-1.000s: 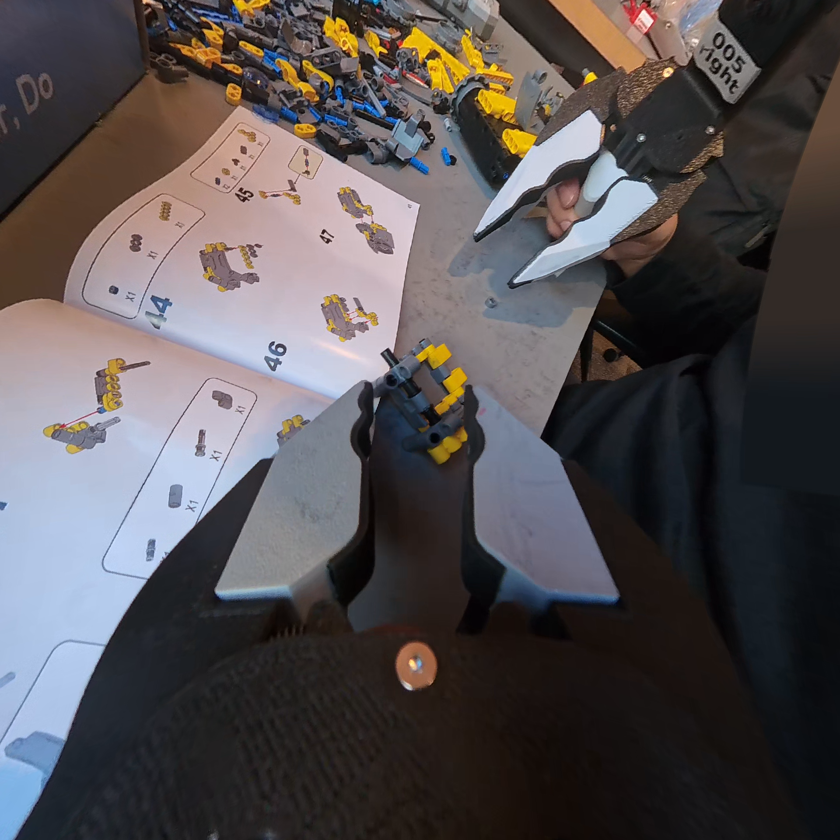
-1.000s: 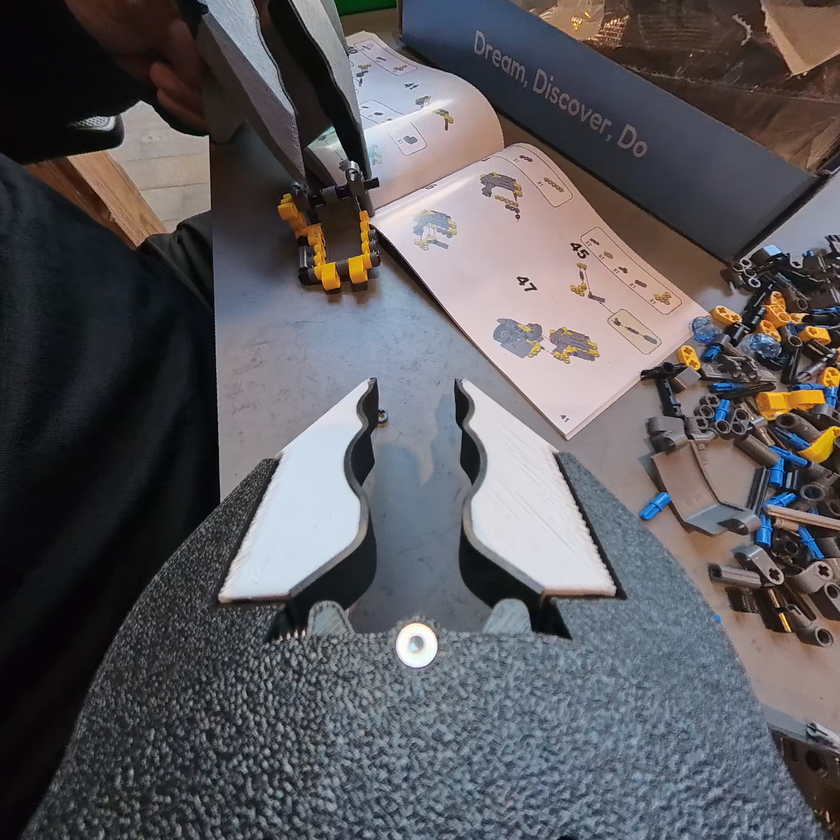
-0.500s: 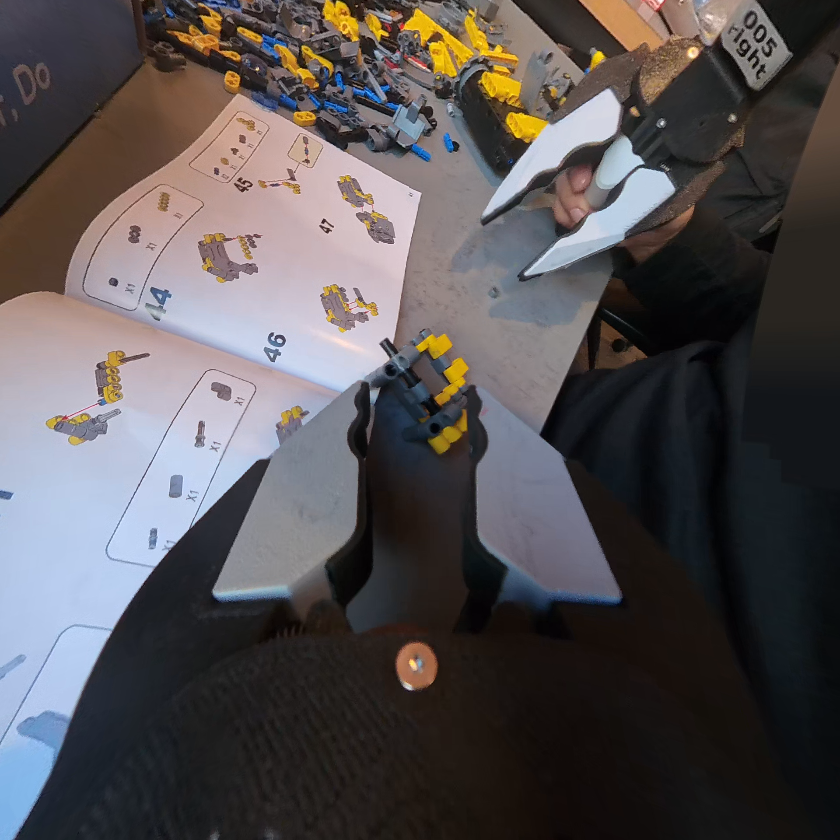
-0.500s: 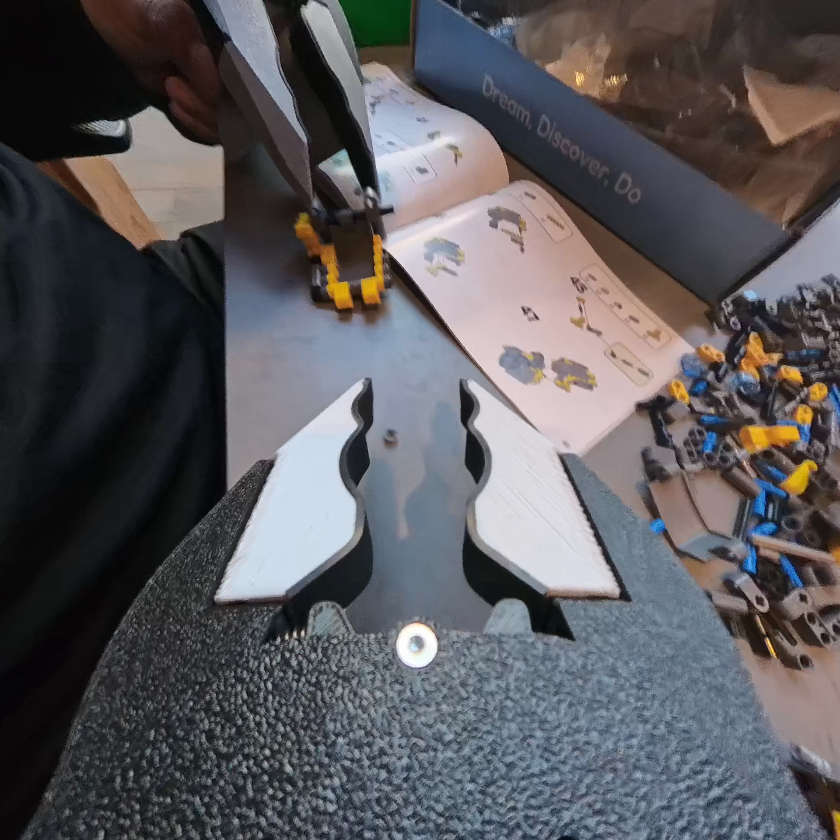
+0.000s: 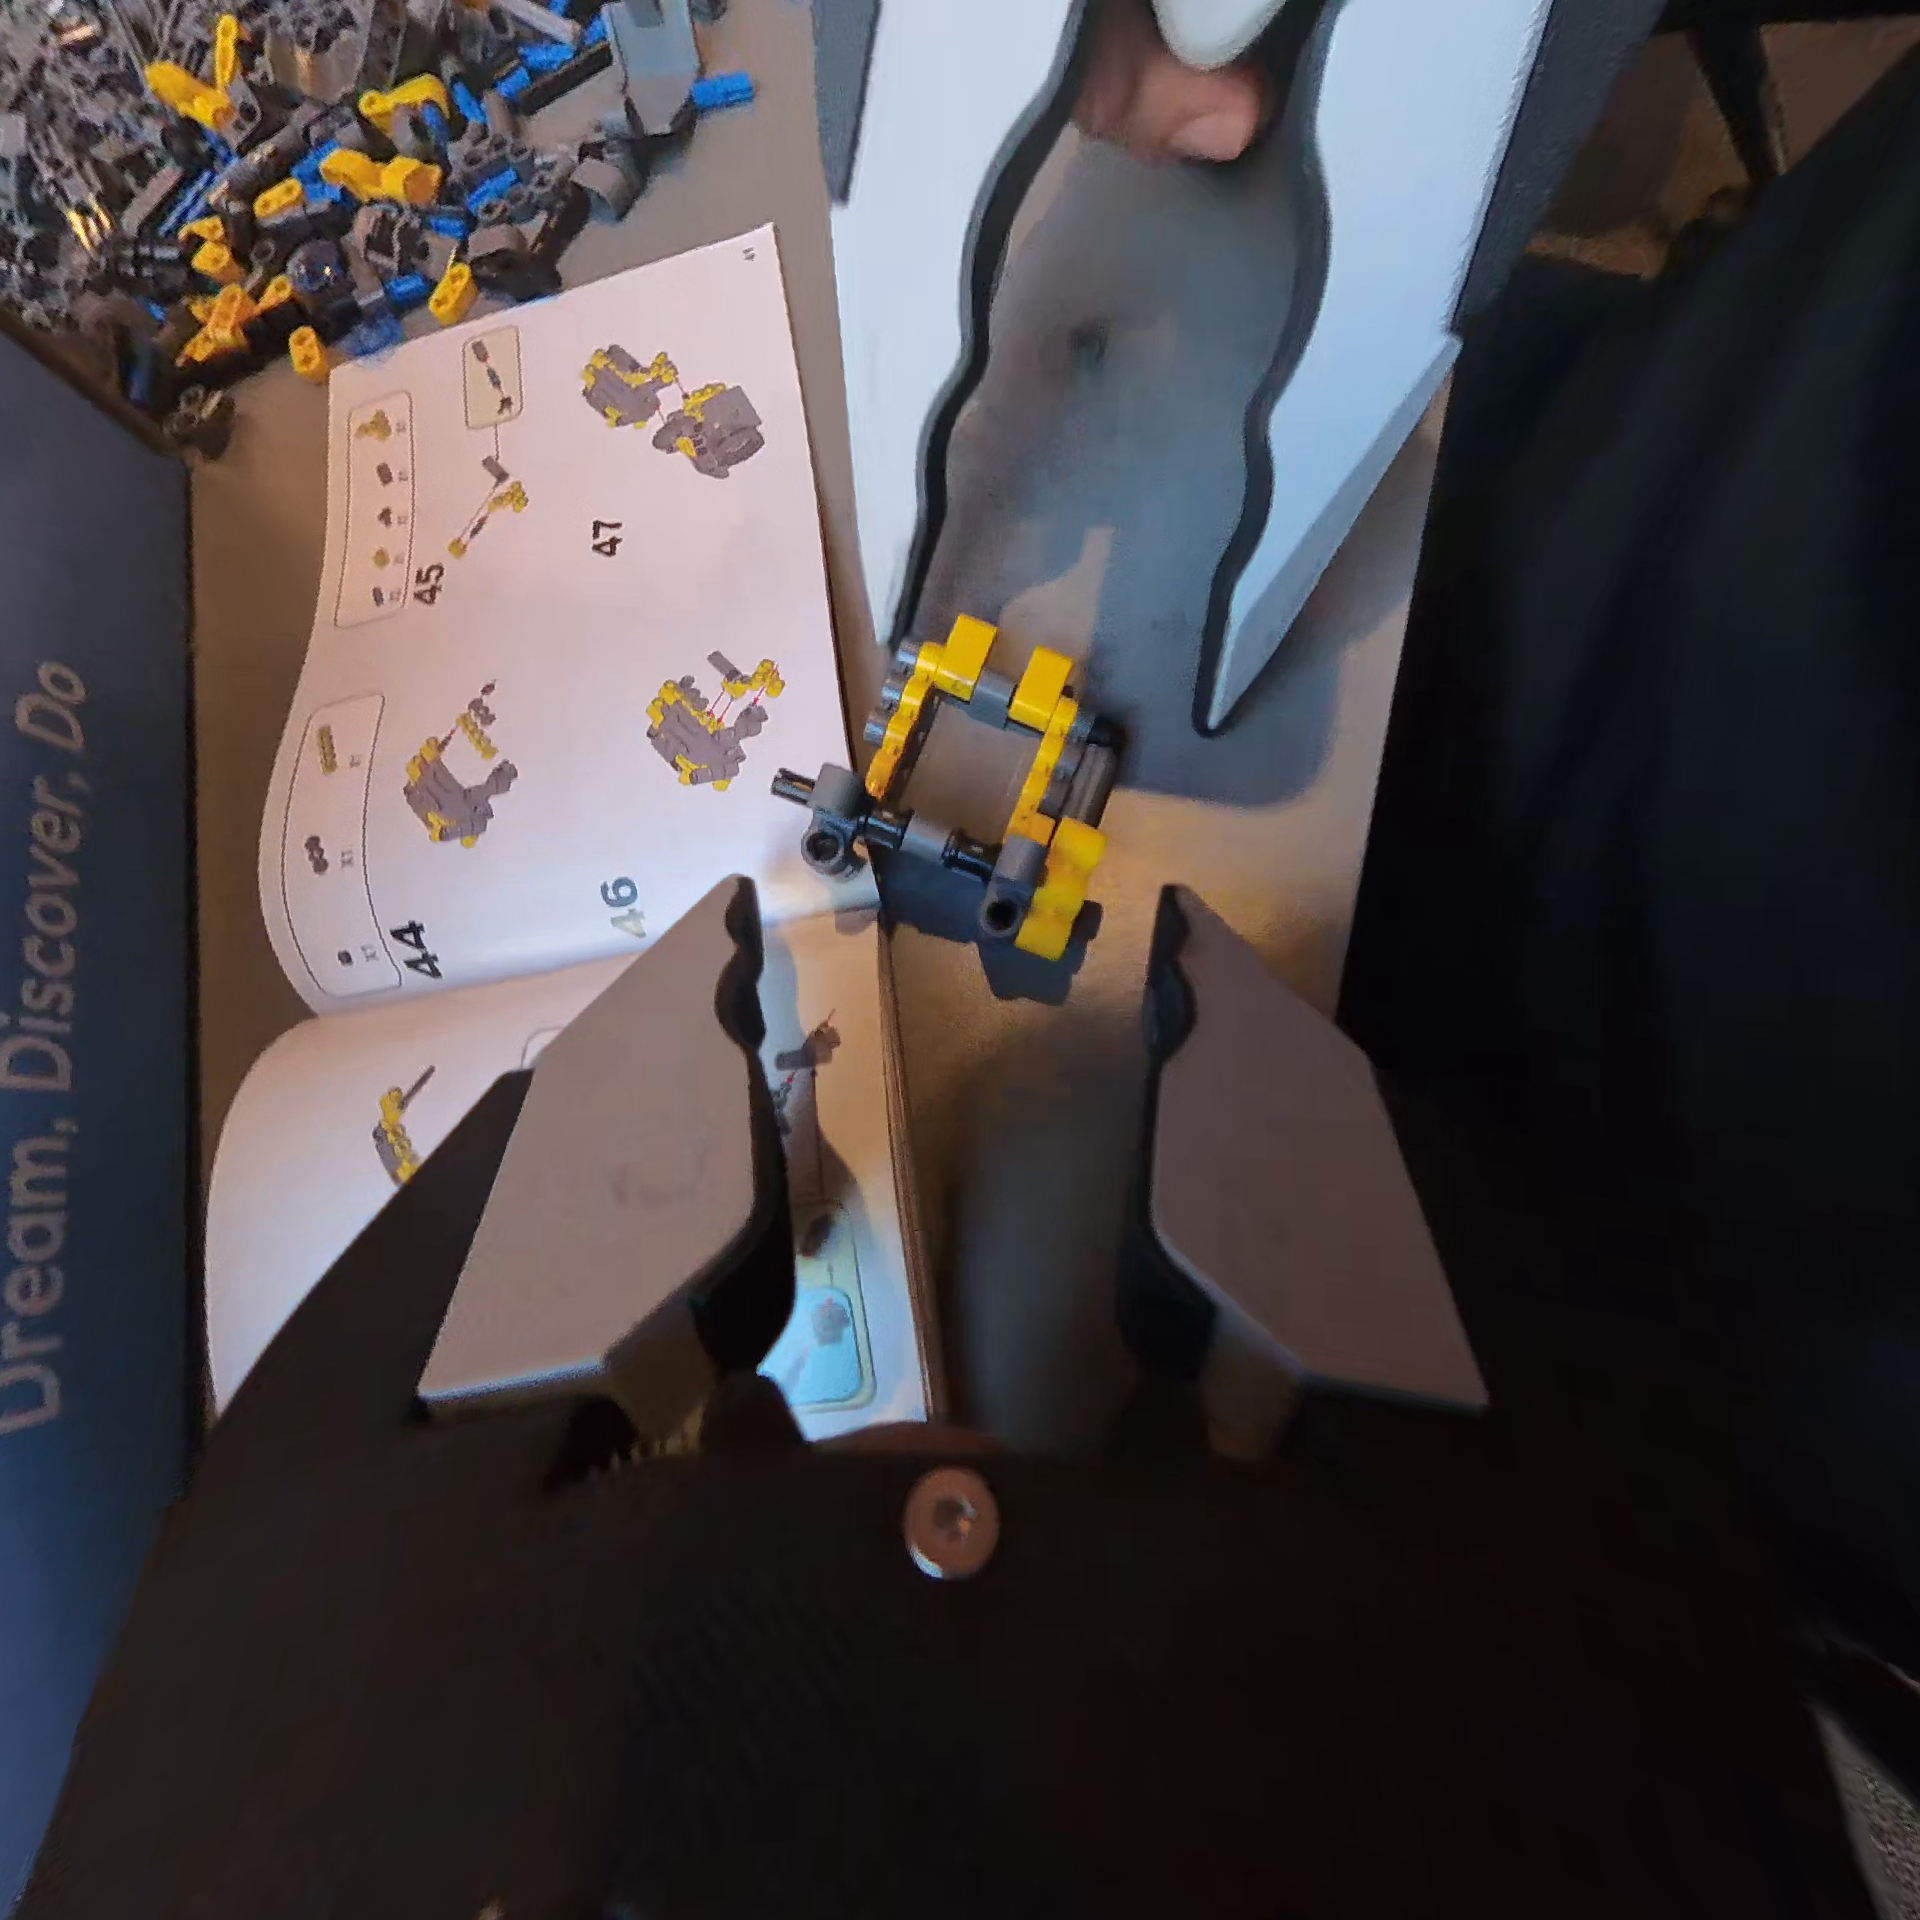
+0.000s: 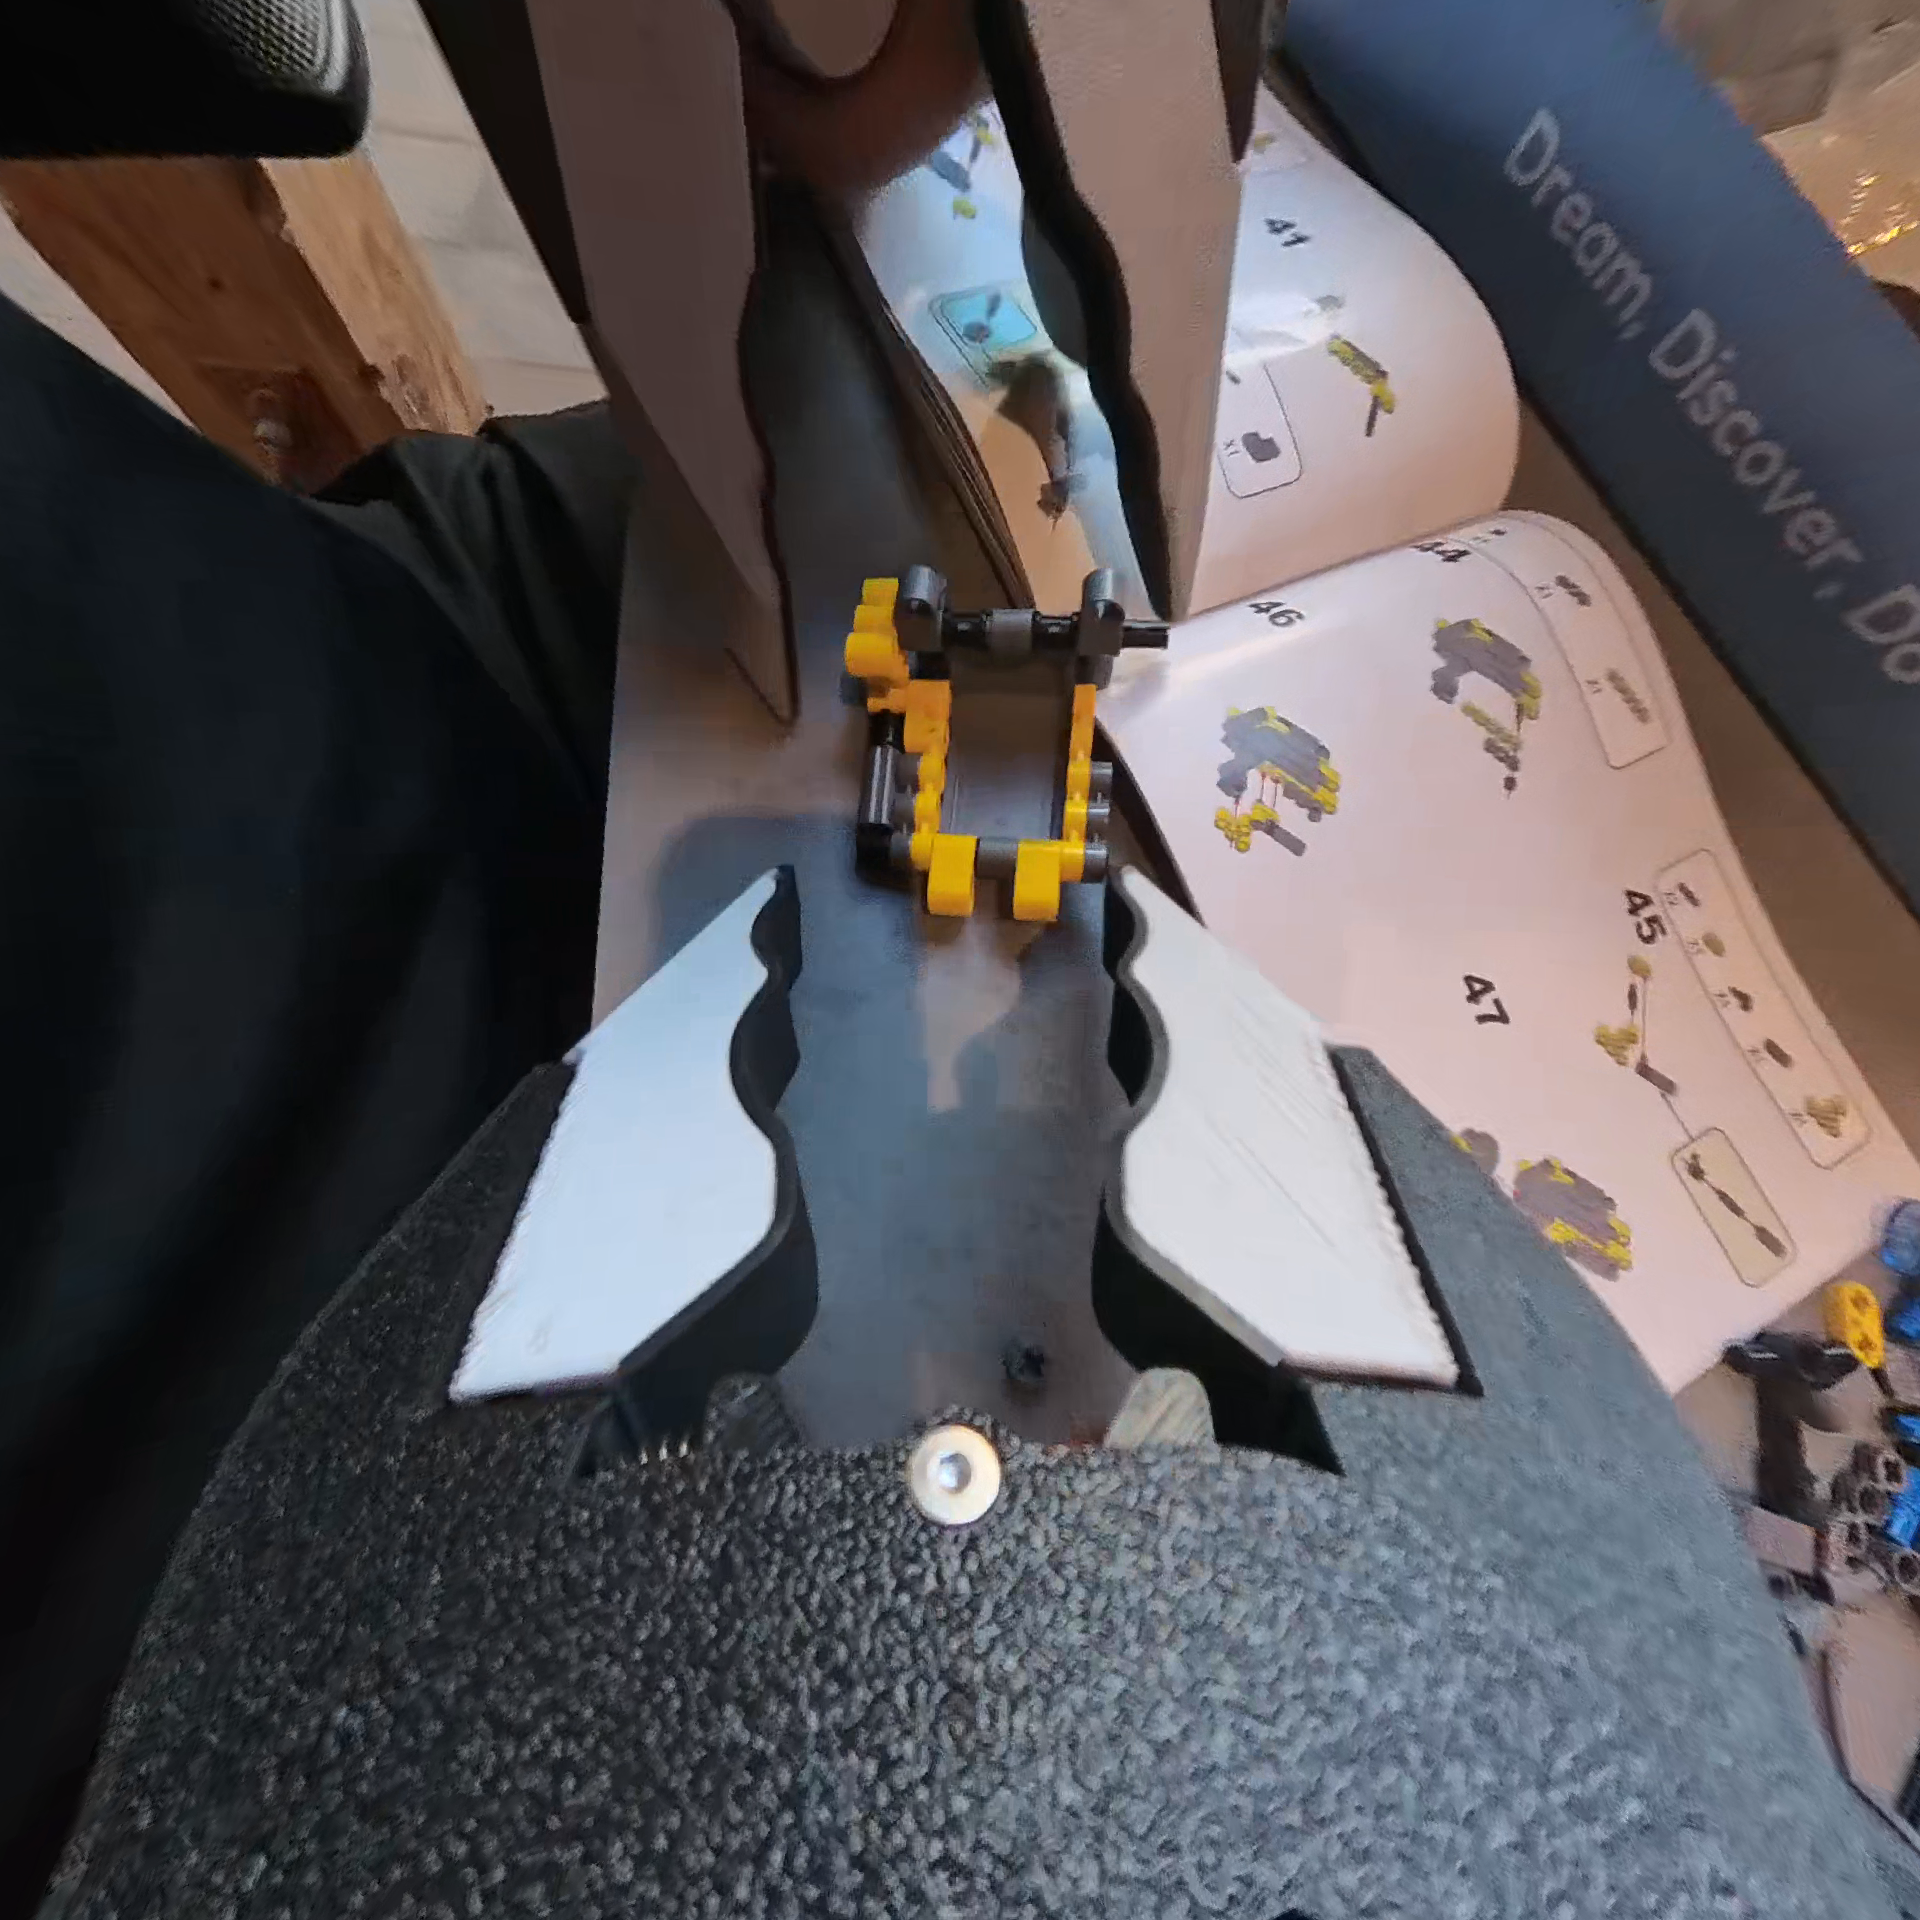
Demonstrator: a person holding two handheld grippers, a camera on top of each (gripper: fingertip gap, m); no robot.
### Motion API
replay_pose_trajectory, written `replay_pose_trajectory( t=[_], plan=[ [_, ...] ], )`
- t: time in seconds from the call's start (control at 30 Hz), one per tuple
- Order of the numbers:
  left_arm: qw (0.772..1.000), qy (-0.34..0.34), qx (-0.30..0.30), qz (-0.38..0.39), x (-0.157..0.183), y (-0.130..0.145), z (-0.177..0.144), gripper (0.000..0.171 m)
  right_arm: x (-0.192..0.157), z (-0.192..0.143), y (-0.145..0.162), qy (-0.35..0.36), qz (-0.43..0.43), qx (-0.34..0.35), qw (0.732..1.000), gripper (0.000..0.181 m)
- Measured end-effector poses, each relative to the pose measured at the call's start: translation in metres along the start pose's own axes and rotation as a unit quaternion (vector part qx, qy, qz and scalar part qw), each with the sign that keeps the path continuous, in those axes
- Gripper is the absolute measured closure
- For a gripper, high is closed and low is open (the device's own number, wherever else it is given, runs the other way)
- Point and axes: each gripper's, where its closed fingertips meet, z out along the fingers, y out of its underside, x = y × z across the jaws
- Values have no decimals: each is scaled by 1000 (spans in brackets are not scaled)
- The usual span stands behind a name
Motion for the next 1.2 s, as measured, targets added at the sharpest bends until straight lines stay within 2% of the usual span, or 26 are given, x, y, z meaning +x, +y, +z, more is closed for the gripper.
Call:
replay_pose_trajectory(
  t=[0.1,0.37,0.73,1.0,1.2],
  plan=[
    [1000,15,4,-2,0,-1,2,106,1,-1,0,12,-15,-1,1000,134],
    [1000,23,13,1,1,-1,3,119,2,0,0,14,-3,2,1000,131],
    [1000,15,16,-10,4,-2,4,120,2,6,-3,4,14,0,1000,135],
    [999,-33,18,-14,5,-3,2,120,0,5,-5,20,-12,6,1000,136],
    [999,-43,17,-13,6,-3,2,120,-2,6,-5,10,-30,9,999,137]
  ],
)
